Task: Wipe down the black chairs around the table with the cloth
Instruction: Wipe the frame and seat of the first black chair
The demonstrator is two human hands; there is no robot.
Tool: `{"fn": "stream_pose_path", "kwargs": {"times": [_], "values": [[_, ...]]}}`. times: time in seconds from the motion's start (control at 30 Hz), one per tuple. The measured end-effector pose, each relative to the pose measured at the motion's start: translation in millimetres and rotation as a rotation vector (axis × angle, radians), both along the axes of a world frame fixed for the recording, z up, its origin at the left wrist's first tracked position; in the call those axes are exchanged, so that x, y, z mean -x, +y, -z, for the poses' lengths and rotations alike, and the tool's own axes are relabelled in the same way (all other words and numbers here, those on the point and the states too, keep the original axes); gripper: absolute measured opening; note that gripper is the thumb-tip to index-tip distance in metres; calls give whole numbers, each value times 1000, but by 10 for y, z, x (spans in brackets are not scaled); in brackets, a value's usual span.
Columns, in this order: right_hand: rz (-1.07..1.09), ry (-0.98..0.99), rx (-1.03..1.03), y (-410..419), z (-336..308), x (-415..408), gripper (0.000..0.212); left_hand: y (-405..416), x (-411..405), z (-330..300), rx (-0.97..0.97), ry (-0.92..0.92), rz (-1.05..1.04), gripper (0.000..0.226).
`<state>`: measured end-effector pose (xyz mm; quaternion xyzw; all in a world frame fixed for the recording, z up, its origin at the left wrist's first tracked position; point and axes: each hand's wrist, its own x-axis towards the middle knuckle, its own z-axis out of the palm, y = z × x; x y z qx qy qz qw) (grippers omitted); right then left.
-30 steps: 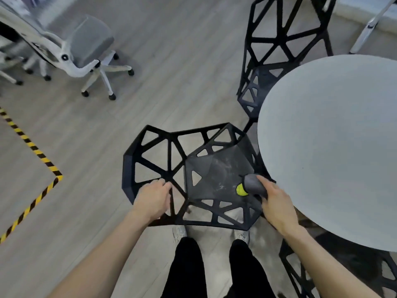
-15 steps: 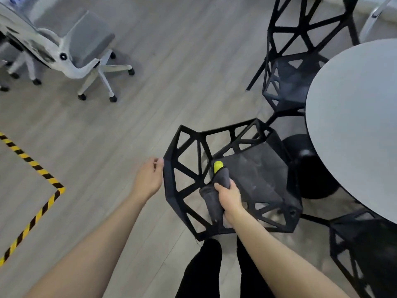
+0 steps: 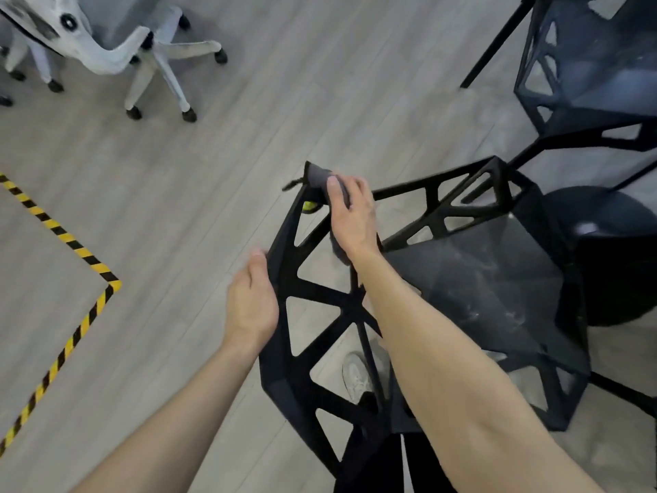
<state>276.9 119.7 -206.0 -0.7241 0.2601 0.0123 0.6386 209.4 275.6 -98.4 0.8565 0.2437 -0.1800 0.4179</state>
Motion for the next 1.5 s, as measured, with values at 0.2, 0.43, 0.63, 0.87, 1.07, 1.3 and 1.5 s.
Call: {"fn": "stream_pose_path", "kwargs": {"times": [0.2,0.43,0.63,0.87,1.07,1.3,1.5], "values": [[190,-67,-26,436,-238,141,46,44,-12,36,-26,-40,42,54],[-134,-552,272,423,-337,436,49,55,-26,57,-76,-51,55,55],[141,37,24,91,227,14,63,30,-4,19,-119,-58,83,54],[-132,-414,57,639,-398,749,49,52,-12,6,-75,-67,63,52],[108,12,-18,156,172,184,54,42,5,15,-82,-52,33,53],[-124,-333,103,735,-564,1062,46,-10,-16,-26,3,-43,-135,44],[-282,-276,258,519,-144,1557,44,15,-36,21,58,-24,-165,42]]}}
